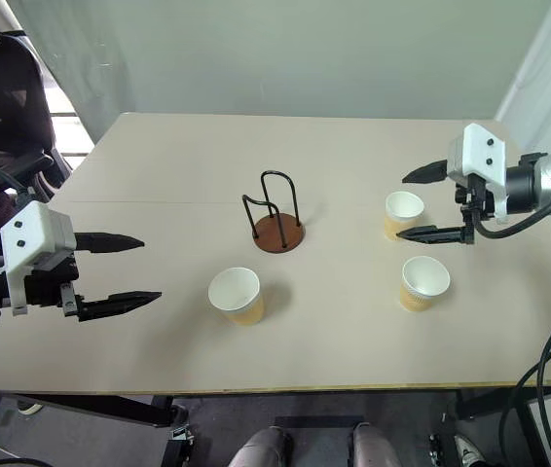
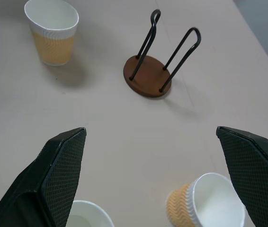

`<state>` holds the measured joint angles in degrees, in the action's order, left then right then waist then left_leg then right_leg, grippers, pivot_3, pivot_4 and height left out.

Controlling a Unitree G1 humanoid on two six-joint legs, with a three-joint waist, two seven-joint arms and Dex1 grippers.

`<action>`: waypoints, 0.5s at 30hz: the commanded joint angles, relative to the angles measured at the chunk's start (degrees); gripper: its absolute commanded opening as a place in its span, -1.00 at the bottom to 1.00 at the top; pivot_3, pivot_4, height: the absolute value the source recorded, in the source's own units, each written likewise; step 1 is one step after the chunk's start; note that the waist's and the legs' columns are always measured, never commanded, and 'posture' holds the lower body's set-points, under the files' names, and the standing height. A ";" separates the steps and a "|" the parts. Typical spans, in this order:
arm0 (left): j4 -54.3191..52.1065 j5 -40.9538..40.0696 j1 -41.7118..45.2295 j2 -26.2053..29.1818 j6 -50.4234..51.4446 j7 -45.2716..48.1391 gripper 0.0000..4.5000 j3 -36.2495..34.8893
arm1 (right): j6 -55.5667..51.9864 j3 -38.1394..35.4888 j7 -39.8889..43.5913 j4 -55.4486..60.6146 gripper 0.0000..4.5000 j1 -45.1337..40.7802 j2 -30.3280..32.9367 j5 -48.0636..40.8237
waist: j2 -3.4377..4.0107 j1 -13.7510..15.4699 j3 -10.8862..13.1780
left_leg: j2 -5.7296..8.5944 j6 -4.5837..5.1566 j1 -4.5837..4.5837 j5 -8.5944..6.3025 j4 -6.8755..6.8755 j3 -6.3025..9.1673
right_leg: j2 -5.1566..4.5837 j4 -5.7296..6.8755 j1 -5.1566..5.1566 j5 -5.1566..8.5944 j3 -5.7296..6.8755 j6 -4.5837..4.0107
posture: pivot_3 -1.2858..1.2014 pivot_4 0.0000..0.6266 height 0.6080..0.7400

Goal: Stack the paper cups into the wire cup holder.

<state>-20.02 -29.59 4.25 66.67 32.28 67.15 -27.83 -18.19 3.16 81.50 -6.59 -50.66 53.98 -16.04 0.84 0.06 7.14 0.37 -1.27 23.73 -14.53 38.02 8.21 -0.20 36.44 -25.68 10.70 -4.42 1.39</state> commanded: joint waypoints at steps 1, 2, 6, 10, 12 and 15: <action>-0.05 0.07 0.83 0.77 -0.73 -0.23 0.99 -1.61 | 0.84 -1.49 -0.26 0.18 1.00 -1.73 0.03 -0.70 | 0.00 0.00 0.00 | 0.00 0.00 0.00 0.00 0.01 0.00 | 0.00 0.00 0.00 0.00 0.00 0.00 | 0.03 -0.52 1.00; 0.08 -0.06 1.36 0.96 -0.62 -0.35 0.99 -1.59 | 0.85 -1.59 -0.11 0.12 1.00 -1.87 0.16 -0.78 | 0.00 0.00 0.00 | 0.00 0.00 0.00 0.00 0.01 0.00 | 0.00 0.00 0.00 0.00 0.00 0.00 | 0.03 -0.52 1.00; -0.43 -0.22 1.08 0.85 -0.06 -0.33 0.99 -2.42 | 1.23 -1.81 0.39 -0.33 1.00 -2.02 0.66 -0.74 | 0.00 -0.01 0.00 | 0.00 0.00 0.00 0.00 0.02 -0.01 | 0.00 0.01 0.00 -0.01 0.00 -0.01 | 0.03 -0.52 1.00; -1.11 -0.26 0.15 0.39 0.37 -0.73 0.99 -2.69 | 1.58 -1.29 0.47 -1.12 1.00 -2.51 0.29 -0.39 | 0.00 -0.01 0.00 | -0.01 0.00 0.00 0.00 0.01 -0.01 | 0.01 0.00 0.00 -0.01 0.00 -0.01 | 0.03 -0.52 1.00; -0.98 -0.54 0.51 0.42 0.46 -0.99 0.99 -2.75 | 1.95 -0.81 0.47 -1.84 1.00 -3.36 -0.26 -0.09 | 0.00 -0.01 0.00 | -0.01 0.00 0.00 0.00 0.01 0.00 | 0.01 0.01 -0.01 -0.01 0.00 -0.01 | 0.03 -0.52 1.00; -0.93 -1.18 1.19 0.52 1.13 -1.59 0.99 -3.89 | 2.24 -0.95 0.84 -2.84 1.00 -4.58 -0.55 -0.23 | 0.00 -0.02 0.00 | -0.01 0.00 0.00 0.00 0.02 -0.02 | 0.01 0.05 -0.03 -0.01 -0.01 -0.02 | 0.03 -0.52 1.00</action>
<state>-20.09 -29.99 4.52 66.72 33.07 66.10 -28.63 -16.61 3.34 82.10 -9.47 -53.79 52.97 -15.70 0.84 0.04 7.14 0.36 -1.28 23.72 -14.52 38.04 8.20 -0.18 36.50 -25.72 10.68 -4.43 1.36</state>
